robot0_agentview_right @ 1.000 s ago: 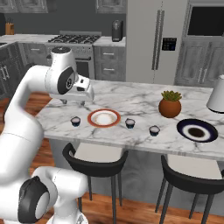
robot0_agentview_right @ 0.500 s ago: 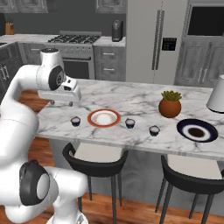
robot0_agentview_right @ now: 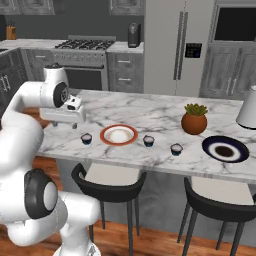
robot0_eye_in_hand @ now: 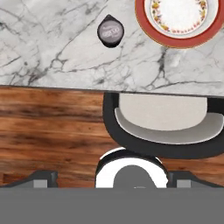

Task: Place two yogurt containers on each plate.

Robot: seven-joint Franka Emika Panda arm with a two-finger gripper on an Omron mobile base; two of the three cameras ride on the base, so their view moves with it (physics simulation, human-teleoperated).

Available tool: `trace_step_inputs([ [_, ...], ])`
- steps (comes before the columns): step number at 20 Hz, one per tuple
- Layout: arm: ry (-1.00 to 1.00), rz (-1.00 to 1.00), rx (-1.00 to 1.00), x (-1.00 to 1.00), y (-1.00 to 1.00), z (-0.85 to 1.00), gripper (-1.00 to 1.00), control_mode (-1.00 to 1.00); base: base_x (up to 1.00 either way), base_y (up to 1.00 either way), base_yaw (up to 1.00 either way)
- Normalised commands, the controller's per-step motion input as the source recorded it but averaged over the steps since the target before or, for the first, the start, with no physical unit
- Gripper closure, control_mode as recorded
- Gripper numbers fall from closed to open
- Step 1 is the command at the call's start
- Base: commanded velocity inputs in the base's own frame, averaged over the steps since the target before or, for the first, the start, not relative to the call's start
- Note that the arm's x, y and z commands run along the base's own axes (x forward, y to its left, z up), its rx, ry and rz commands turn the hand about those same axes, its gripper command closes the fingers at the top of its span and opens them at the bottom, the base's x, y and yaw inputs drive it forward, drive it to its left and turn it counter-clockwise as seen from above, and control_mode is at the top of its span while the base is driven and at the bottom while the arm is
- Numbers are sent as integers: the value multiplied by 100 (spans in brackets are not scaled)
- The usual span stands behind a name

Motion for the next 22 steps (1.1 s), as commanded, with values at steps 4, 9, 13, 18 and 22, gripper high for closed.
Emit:
trace_step_inputs([
  [4, 2, 0, 0, 0, 0, -42, -100, -100, 0, 0, 0],
  [9, 0, 0, 0, 12, 0, -35, -100, -100, 0, 0, 0],
  [13, 0, 0, 0, 30, 0, -30, -100, -100, 0, 0, 0],
  [18, 0, 0, 0, 40, 0, -24, -100, -100, 0, 0, 0],
  [22, 1, 0, 0, 41, 0, -20, -100, -100, 0, 0, 0],
])
